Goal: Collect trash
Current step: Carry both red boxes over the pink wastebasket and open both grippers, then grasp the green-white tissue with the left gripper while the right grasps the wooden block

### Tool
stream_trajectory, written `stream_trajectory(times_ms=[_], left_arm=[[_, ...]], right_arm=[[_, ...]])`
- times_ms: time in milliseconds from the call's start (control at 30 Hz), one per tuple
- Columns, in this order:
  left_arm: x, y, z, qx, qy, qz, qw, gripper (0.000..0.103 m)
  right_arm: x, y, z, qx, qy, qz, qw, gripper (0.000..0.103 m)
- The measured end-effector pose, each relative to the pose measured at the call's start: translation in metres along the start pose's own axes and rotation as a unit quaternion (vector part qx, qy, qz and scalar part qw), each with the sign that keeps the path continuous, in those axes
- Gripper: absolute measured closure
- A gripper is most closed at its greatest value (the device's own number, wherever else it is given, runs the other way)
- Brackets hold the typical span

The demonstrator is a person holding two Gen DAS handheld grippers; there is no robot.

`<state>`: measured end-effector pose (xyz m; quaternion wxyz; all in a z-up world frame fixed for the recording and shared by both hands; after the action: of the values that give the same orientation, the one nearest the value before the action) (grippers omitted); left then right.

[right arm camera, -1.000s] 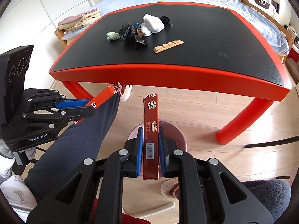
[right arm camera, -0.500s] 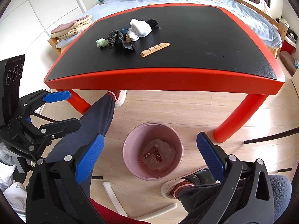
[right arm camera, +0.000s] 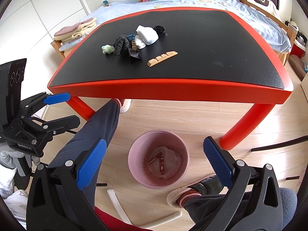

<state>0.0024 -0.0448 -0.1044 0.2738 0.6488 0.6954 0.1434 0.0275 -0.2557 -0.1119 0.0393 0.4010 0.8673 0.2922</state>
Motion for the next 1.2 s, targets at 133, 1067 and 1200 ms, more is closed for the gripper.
stream_trajectory(times_ms=[133,1067,1200], left_arm=[[0.01,0.011,-0.008,-0.011,0.009,-0.001,0.9999,0.008],[0.079,0.1,0.034,0.002,0.047,0.048,0.9977,0.008],[0.088,0.103,0.046,0.007,0.046,0.051,0.9976,0.008]], right_arm=[[-0.001,0.011,-0.005,-0.007,0.001,-0.007,1.0,0.004],[-0.001,0.117,0.051,0.011,-0.05,-0.004,0.999,0.004],[-0.002,0.119,0.067,0.021,-0.058,0.008,0.998,0.004]])
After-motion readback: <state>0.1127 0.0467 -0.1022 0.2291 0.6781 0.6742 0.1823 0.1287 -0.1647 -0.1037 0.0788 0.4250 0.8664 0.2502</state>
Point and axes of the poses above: each gripper's, at about its wrist camera, not at the fingertips, and z roughly the way its jaws point, x to its left, y to its top, the point moved 5 cm from there along z, roughly the way its jaws point, and after that the axes turned 3 degrees about -z, right-handed, at the moved point
